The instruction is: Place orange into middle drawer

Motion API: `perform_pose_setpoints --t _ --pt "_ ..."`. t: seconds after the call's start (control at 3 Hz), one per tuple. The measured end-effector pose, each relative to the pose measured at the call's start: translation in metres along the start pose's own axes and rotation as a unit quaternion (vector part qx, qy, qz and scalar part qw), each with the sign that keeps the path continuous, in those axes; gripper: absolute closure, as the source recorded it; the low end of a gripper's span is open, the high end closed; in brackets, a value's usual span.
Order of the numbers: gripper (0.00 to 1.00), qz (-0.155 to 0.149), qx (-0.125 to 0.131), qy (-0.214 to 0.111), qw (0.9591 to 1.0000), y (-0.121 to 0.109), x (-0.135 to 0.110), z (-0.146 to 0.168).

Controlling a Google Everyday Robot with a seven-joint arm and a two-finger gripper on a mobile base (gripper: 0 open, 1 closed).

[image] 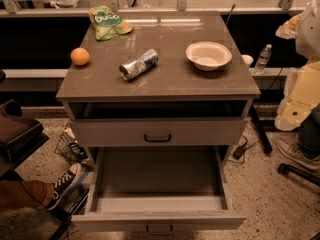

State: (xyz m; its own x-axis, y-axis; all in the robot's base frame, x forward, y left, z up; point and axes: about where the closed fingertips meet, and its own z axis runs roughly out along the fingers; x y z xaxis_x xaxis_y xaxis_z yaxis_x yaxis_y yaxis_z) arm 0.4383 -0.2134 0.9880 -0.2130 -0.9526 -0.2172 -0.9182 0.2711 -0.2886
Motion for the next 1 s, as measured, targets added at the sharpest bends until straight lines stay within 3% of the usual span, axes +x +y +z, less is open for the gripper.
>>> perform_pose_setpoints --t 0.33,0.67,1.0 --pt "0.00 0.000 0.000 0.000 1.0000 0.000 0.000 0.000" --pt "0.00 0.002 0.009 -0.023 0.9997 -0.008 -0.006 -0.003" --pt "0.00 0.040 0.028 -0.100 0.9937 -0.052 -0.052 0.015"
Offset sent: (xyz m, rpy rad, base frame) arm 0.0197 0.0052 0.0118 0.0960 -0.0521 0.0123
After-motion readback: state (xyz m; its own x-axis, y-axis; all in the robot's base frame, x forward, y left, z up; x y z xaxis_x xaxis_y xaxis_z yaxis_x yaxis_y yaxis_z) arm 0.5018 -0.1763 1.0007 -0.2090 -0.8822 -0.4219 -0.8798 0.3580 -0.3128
